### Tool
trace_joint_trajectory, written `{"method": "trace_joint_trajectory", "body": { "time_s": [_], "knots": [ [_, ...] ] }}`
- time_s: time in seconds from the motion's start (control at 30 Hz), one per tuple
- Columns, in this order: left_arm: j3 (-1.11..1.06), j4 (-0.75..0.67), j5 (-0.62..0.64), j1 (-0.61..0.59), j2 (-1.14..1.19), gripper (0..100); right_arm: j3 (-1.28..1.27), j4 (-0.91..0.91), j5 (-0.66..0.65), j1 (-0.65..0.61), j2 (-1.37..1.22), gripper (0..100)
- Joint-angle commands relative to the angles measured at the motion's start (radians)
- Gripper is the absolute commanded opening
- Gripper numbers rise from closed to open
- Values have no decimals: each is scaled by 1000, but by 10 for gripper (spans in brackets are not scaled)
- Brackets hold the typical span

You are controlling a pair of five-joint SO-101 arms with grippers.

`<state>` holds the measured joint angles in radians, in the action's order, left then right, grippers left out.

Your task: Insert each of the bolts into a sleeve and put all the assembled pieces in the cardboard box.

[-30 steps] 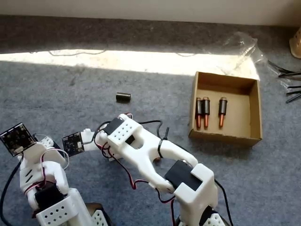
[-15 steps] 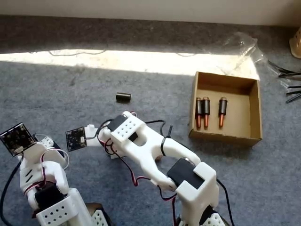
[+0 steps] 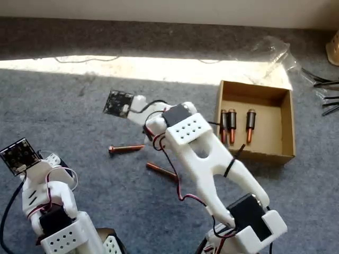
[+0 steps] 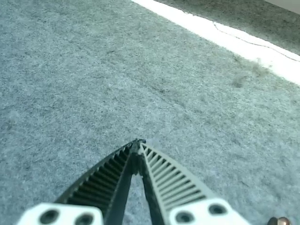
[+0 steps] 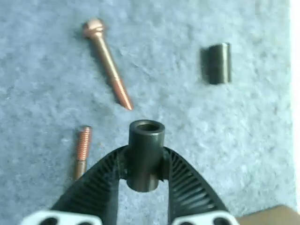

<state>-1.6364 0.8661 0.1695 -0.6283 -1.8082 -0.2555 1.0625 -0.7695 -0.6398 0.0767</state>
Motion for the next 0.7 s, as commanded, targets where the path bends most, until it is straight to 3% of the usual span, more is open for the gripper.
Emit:
{"method": "trace_joint_trajectory", "body": {
  "time_s": [0.0, 0.27, 0.5, 0.67],
  "knots": [
    [50, -3, -6, 1, -12, 17, 8, -1, 58, 104, 53, 5],
    [10, -35, -6, 1, -12, 17, -73, -252, 219, 217, -120, 5],
    [8, -34, -6, 2, -12, 17, -74, -249, 391, 220, -189, 5],
    [4, -35, -6, 4, -12, 17, -70, -91, 465, 219, -84, 5]
  ]
}}
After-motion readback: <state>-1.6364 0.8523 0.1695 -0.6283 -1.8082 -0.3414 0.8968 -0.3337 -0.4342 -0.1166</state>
